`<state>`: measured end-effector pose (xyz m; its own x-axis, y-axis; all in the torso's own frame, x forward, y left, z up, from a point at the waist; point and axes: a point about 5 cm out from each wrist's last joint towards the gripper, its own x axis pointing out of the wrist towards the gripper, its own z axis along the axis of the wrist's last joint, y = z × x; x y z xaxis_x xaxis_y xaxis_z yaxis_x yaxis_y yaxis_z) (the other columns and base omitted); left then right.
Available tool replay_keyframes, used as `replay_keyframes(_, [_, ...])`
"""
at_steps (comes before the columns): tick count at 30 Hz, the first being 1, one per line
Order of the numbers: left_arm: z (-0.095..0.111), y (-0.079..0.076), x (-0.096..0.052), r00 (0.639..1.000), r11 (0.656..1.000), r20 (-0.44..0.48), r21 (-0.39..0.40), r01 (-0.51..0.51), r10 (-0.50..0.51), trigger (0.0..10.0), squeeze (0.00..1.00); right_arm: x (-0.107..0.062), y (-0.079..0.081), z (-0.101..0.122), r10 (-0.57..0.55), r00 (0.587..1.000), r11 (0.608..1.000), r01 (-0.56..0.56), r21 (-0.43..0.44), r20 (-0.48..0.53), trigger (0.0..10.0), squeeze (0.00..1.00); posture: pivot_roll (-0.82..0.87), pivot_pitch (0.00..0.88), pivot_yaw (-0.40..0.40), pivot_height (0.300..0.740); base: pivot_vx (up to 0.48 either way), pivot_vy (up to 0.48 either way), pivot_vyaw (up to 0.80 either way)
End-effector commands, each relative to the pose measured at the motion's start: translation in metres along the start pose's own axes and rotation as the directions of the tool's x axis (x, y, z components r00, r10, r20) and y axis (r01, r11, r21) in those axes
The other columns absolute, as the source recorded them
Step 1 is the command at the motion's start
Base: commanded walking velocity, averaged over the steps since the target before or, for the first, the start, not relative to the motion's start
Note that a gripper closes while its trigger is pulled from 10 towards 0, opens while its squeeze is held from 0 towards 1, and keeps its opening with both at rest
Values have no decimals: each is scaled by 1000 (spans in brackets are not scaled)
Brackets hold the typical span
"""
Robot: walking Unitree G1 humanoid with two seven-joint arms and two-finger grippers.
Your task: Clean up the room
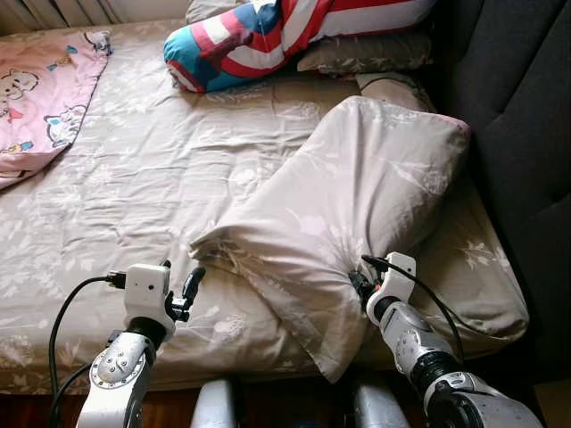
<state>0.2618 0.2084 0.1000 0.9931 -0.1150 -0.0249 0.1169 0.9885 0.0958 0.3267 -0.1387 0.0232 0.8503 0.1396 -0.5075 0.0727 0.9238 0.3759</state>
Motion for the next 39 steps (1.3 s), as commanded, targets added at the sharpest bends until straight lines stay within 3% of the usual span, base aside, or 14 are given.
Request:
replay_keyframes(1, [-2, 0, -2, 1000, 1000, -3, 11, -2, 2, 10000, 0, -6, -10, -37, -51, 988, 999, 52, -3, -144, 0, 0, 101, 210, 48, 623, 0, 0, 0])
replay_keyframes(17, [-3, -2, 6, 1000, 1000, 7, 6, -8, 8, 10000, 0, -9, -31, -26, -136, 986, 991, 136, -4, -99, 0, 0, 72, 178, 41, 623, 0, 0, 0])
replay_keyframes(22, [-2, -1, 12, 1000, 1000, 17, 3, -12, 12, 10000, 0, -15, -60, -4, -239, 971, 971, 239, -19, -22, 0, 0, 44, 157, 38, 623, 0, 0, 0])
replay_keyframes(24, [-3, -1, 15, 1000, 1000, 23, 2, -17, 17, 10000, 0, -26, -91, 25, -342, 936, 938, 346, -36, 82, 0, 0, 29, 148, 34, 623, 0, 0, 0])
replay_keyframes(26, [-3, -1, 16, 1000, 1000, 23, 1, -18, 18, 10000, 0, -29, -99, 32, -365, 925, 929, 370, -30, 104, 0, 0, 24, 145, 33, 623, 0, 0, 0])
replay_keyframes(29, [-3, -1, 19, 999, 1000, 26, -3, -22, 22, 10000, 0, -45, -128, 56, -462, 867, 874, 481, -71, 185, 0, 0, 2, 136, 30, 623, 0, 0, 0])
replay_keyframes(30, [-3, -1, 19, 999, 1000, 26, -3, -22, 22, 10000, 0, -45, -128, 56, -462, 867, 874, 481, -71, 185, 0, 0, 2, 136, 30, 623, 0, 0, 0])
replay_keyframes(32, [-3, -1, 20, 999, 1000, 28, -5, -21, 22, 10000, 0, -59, -149, 72, -536, 812, 824, 563, -68, 231, 0, 0, -4, 134, 30, 623, 0, 0, 0])
replay_keyframes(33, [-4, -1, 21, 999, 1000, 30, -6, -21, 21, 10000, 0, -73, -166, 85, -590, 763, 780, 623, -57, 265, 0, 0, -9, 132, 30, 623, 0, 0, 0])
replay_keyframes(39, [-6, -2, 22, 999, 1000, 32, -8, -17, 17, 10000, 0, -115, -208, 118, -716, 609, 637, 770, -39, 340, 0, 0, -29, 124, 33, 623, 0, 0, 0])
